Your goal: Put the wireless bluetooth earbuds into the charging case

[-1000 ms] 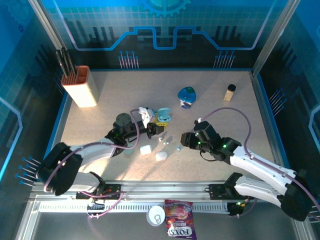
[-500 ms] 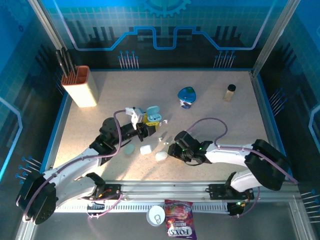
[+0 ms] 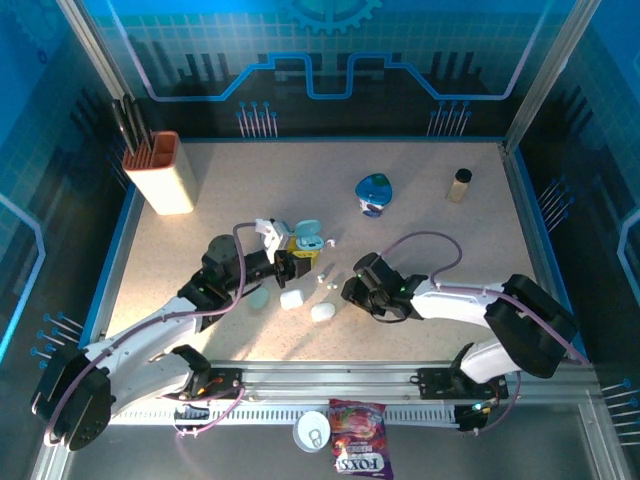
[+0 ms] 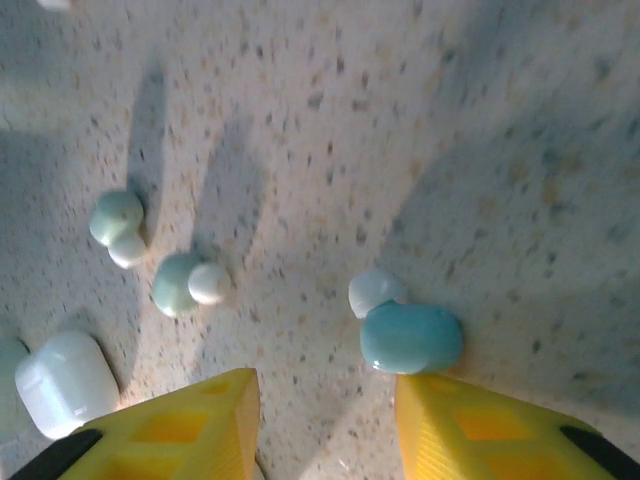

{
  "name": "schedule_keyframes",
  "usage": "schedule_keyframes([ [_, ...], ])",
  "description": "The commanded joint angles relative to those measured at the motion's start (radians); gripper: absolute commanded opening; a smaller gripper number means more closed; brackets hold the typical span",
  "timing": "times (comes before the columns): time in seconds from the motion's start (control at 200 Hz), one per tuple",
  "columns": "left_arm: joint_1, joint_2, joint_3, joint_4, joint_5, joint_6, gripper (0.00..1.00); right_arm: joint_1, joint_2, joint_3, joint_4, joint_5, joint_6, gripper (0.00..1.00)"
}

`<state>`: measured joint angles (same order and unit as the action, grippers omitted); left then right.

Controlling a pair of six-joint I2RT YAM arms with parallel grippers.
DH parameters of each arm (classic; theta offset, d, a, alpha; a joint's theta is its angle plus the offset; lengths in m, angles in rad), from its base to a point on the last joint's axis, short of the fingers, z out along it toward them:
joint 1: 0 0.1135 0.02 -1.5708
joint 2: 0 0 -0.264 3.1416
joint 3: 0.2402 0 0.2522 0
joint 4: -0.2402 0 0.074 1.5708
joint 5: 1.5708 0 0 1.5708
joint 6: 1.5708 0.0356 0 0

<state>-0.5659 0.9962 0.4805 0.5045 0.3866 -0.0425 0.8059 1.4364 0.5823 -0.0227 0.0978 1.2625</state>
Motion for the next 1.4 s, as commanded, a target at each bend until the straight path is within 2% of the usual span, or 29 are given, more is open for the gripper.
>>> schedule_keyframes([
  [0.0,0.002,-0.01,0.033,0.003,0.027,0.026,0.38,-0.026,-0.002,0.036,-0.029,0.029,-0.039,0.41],
  [0.23,0.003,-0.005,0.038,-0.003,0.035,0.026,0.38,-0.045,0.015,0.057,-0.042,0.034,-0.071,0.41],
  [0.62,0.003,0.005,0.043,-0.003,0.04,0.029,0.38,-0.047,-0.029,-0.01,0.0,0.05,0.008,0.42],
  [1.086,0.002,0.015,0.036,0.002,0.045,0.026,0.38,-0.11,-0.058,0.016,-0.084,0.07,-0.087,0.44],
  [1.396,0.003,0.024,0.035,0.009,0.048,0.024,0.38,-0.169,0.0,0.014,-0.014,-0.023,-0.126,0.47],
])
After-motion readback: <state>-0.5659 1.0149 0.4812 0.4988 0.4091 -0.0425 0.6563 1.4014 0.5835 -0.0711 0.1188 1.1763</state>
